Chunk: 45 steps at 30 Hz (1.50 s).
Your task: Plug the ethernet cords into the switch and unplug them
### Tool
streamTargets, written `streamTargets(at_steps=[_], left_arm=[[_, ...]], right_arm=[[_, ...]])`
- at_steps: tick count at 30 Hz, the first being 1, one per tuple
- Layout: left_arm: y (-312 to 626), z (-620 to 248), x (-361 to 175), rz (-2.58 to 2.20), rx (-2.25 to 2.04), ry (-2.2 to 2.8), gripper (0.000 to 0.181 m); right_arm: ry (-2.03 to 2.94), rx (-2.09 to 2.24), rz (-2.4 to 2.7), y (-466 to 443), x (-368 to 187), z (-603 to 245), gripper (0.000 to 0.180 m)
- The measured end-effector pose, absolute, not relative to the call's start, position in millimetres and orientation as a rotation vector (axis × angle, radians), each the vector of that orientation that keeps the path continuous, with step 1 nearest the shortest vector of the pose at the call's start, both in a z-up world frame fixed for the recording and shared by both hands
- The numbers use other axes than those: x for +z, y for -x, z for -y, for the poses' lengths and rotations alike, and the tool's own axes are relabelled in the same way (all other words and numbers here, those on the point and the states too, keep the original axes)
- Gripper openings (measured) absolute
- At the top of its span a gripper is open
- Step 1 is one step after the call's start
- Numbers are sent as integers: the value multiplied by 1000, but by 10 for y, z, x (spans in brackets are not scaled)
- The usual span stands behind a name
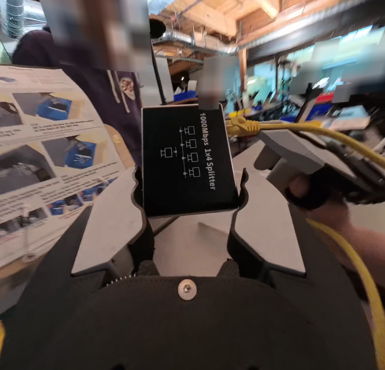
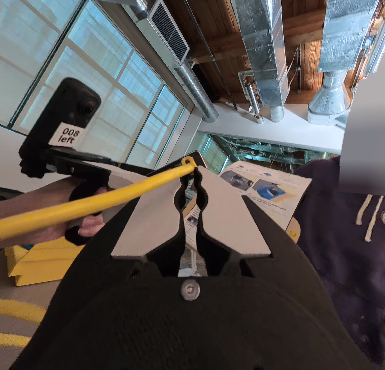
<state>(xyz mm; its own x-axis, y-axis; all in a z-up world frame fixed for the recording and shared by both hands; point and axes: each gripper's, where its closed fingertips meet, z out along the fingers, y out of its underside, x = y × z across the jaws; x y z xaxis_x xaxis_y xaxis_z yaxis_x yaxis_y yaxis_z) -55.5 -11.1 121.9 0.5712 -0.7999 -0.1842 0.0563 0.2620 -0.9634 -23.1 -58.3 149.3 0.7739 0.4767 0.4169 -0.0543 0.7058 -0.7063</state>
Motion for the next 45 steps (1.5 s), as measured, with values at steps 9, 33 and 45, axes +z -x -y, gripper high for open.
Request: streamTargets(at_steps=[9,33,45], left_arm=[[671,-166,899,-877,-500,1338,89],[872,-329,831,-957,-279,1383,90],[757,-441,358,-1058,-293,1465,90]], right_arm=[[899,430,616,274,1123,238,5],[1096,538,665,419,824,-58,6],[1775,1472,385,326,418,-548,53]])
